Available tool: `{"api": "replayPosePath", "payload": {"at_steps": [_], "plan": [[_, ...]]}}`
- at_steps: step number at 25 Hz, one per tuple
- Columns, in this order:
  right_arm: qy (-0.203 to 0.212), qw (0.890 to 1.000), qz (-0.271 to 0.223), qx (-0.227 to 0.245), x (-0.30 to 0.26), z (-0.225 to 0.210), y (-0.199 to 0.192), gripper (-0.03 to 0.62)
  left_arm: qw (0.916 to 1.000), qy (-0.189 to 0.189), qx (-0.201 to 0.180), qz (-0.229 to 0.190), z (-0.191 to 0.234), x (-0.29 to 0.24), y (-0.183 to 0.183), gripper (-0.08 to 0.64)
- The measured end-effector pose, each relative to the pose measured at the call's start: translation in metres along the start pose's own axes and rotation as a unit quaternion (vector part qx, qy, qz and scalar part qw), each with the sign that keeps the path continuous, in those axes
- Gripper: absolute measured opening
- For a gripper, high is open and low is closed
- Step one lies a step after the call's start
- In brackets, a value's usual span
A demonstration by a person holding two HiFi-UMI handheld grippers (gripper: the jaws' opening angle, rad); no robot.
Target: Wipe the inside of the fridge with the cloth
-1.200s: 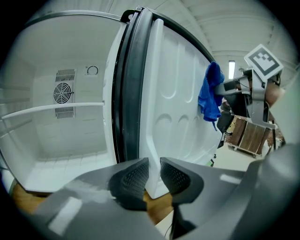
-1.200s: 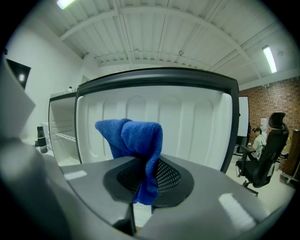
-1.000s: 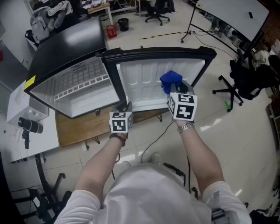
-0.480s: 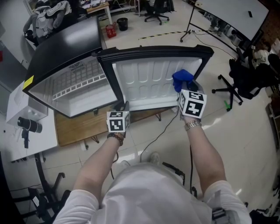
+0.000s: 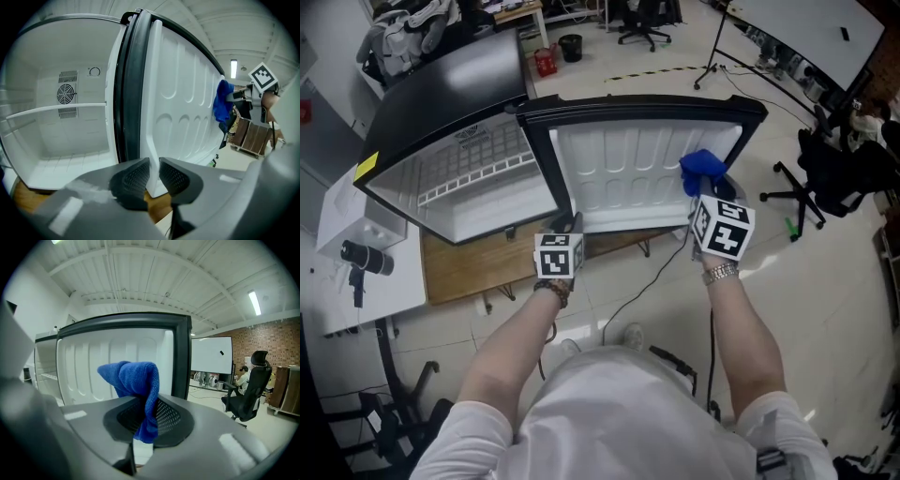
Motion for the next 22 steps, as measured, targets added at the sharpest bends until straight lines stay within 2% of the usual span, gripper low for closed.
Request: {"api": "replayPosePath", "payload": {"at_steps": [5,9,12,17,22], "plan": [[0.072,0.997,-0.018,0.011,0.009,0.075,0.008,0.040,0.9999,-0.010,0.001,0.003,0.007,0.003,0.000,0.061],[0.137,0.990,-0.019,0.018,0.003,0.137,0.005,0.040,0.9998,-0.017,-0.003,0.008,0.000,0.000,-0.001,0.061],[0.171,0.985,-0.017,0.024,-0.005,0.179,0.004,0.040,0.9996,-0.023,-0.009,0.015,0.001,0.000,-0.001,0.062],[0.199,0.980,-0.015,0.025,-0.022,0.219,0.002,0.040,0.9991,-0.033,-0.015,0.024,0.002,0.000,0.000,0.055],[0.202,0.979,-0.014,0.025,-0.037,0.233,-0.001,0.040,0.9986,-0.042,-0.018,0.026,0.003,-0.001,0.000,0.057]]}}
Point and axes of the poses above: the fingertips, and each gripper's own axes: x backward along the fingers, z to its left, y out of its top, the point moved 6 cm from there along x, backward along the fingers, and after that the axes turned 14 degrees about x, right-handed, at the moved point
